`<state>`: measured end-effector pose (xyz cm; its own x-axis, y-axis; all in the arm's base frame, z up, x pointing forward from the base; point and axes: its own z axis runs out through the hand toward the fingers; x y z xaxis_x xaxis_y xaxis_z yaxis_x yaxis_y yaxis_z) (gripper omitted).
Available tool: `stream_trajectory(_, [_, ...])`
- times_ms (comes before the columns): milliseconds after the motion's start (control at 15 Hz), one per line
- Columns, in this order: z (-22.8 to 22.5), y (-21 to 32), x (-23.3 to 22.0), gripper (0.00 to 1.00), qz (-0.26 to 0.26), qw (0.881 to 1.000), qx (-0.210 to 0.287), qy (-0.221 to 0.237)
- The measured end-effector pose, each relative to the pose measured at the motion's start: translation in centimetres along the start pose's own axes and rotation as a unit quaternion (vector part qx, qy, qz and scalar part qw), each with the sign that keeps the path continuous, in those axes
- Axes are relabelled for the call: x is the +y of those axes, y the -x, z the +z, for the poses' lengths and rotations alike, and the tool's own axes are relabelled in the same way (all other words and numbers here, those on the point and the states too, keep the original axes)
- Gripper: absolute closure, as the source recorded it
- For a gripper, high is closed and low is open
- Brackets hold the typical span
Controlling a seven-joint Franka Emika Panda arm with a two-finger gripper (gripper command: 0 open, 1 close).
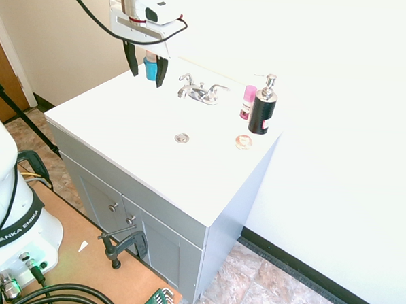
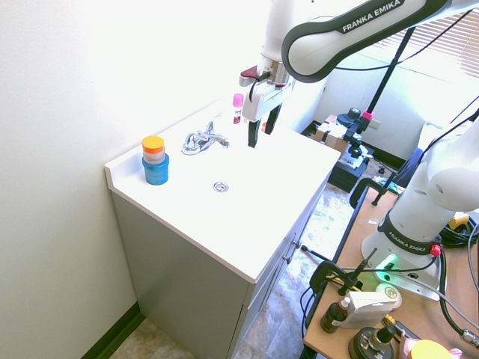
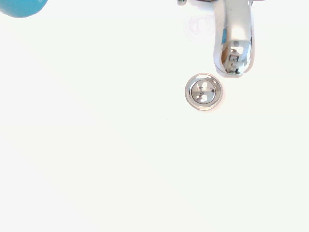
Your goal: Turn off the hot water
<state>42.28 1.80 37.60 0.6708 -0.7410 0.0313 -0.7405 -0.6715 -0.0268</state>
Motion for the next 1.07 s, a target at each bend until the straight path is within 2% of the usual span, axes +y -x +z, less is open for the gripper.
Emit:
stream_trajectory(200, [-0.4,-0.3,-1.0,0.0,0.013,1.0,0.016,-0.005])
stream_trajectory(467, [-0.2,-1.6,-6.5,0.0,0.069,0.992,0.106,0.011])
stream_trajectory(667, [1.3,-3.8,-8.7,0.0,0.103,0.979,0.176,0.028])
stream_trajectory(867, [3.4,-6.2,-10.2,0.0,0.119,0.972,0.198,0.041])
stream_trajectory(1067, [5.7,-8.0,-11.4,0.0,0.116,0.971,0.202,0.055])
